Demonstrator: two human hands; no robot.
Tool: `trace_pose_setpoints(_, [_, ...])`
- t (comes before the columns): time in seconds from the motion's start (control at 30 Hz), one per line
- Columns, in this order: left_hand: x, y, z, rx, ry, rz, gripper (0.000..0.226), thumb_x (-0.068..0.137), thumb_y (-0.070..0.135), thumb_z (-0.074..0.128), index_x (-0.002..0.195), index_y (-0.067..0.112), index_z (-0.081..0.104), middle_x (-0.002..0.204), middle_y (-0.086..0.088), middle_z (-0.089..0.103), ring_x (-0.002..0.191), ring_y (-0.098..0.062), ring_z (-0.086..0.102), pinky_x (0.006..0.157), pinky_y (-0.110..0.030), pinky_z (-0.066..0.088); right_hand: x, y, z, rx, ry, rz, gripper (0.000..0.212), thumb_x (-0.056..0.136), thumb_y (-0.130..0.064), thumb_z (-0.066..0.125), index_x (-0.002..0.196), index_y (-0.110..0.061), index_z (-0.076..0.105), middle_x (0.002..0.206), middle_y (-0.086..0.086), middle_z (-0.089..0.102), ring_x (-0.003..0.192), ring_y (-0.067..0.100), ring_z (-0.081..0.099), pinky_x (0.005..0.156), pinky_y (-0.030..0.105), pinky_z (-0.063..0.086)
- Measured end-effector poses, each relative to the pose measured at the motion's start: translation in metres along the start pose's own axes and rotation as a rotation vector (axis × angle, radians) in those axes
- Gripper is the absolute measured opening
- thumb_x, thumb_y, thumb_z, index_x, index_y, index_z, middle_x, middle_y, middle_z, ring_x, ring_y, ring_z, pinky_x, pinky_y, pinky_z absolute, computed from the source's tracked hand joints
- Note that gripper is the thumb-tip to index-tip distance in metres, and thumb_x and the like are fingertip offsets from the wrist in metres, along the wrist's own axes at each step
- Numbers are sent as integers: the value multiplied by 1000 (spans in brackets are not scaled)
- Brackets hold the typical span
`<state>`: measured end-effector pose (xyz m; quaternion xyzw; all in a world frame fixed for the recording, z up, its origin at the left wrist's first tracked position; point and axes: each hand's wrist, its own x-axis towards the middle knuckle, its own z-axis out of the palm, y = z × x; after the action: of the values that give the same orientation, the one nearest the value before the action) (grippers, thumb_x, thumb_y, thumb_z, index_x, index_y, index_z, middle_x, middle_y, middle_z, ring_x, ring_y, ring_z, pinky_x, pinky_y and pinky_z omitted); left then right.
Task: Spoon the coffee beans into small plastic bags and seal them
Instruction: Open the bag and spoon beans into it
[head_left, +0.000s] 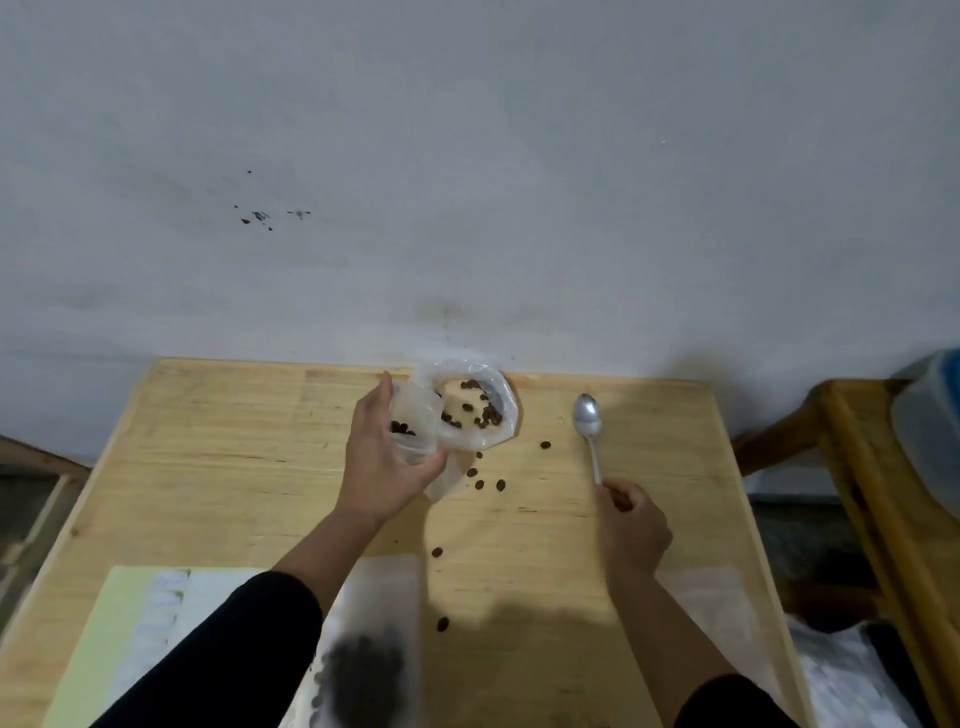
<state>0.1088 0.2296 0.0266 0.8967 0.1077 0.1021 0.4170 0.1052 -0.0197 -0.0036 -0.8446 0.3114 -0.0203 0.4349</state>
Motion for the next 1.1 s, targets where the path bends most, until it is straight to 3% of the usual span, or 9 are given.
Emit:
trace_pose_setpoints(0.1, [-4,2,-1,-10,17,-29,108,63,25,85,148,13,18,137,-9,37,123,-9,35,100,-19,27,2,3,2,-64,8,-37,17,85,-16,64,98,-8,71,93,8,71,79,16,57,71,21,33])
trace_pose_setpoints(0.2, [-11,5,-5,-17,43,-15,110,62,25,86,148,13,17,136,-9,38,120,-5,33,100,-15,25,-3,-8,4,-22,-4,-76,20,86,-21,61,99,-10,71,92,6,70,86,20,62,75,24,40])
trace_pose_setpoints(0.3, [-18,9,-10,-31,50,25,111,62,24,86,148,14,16,136,-8,37,121,-4,33,98,-5,22,-21,-44,5,109,-101,-191,18,87,-26,61,96,-16,72,83,-4,69,72,3,58,72,11,44])
trace_pose_setpoints(0.4, [-24,18,-18,-62,37,102,113,61,26,85,149,14,14,134,-5,36,122,-3,33,97,2,19,-51,-88,4,151,-261,-450,15,87,-27,63,94,-20,74,74,-15,67,65,-6,60,65,4,44])
trace_pose_setpoints(0.57, [-39,33,-43,-105,7,239,109,62,46,71,148,14,12,134,-4,37,124,5,28,101,-3,20,-102,-135,-3,381,-575,-405,16,81,-26,71,96,-21,73,89,-13,72,82,-6,65,75,9,48])
trace_pose_setpoints(0.8, [-63,26,-95,-150,-73,336,128,49,48,86,148,11,15,133,-4,37,124,-4,31,101,-1,18,-151,-156,-9,181,-511,-499,8,82,-20,68,82,-17,75,79,-6,72,78,8,65,80,24,50])
trace_pose_setpoints(0.87, [-70,22,-108,-169,-65,322,119,51,39,88,147,15,22,127,2,41,116,2,35,97,2,20,-163,-160,-14,155,-515,-509,8,81,-20,68,79,-17,75,77,-6,71,76,8,63,76,24,48])
trace_pose_setpoints(0.97, [-78,21,-122,-232,-1,269,83,68,30,81,140,24,39,107,12,49,97,10,45,87,1,29,-177,-164,-21,108,-524,-526,11,81,-20,66,74,-23,74,76,-12,70,75,5,62,70,22,47])
trace_pose_setpoints(1.1, [-87,24,-136,-393,35,182,48,82,20,71,124,35,54,104,20,60,97,9,55,86,-9,43,-195,-163,-32,189,-557,-483,12,84,-25,66,74,-27,73,85,-10,72,85,10,65,78,26,50])
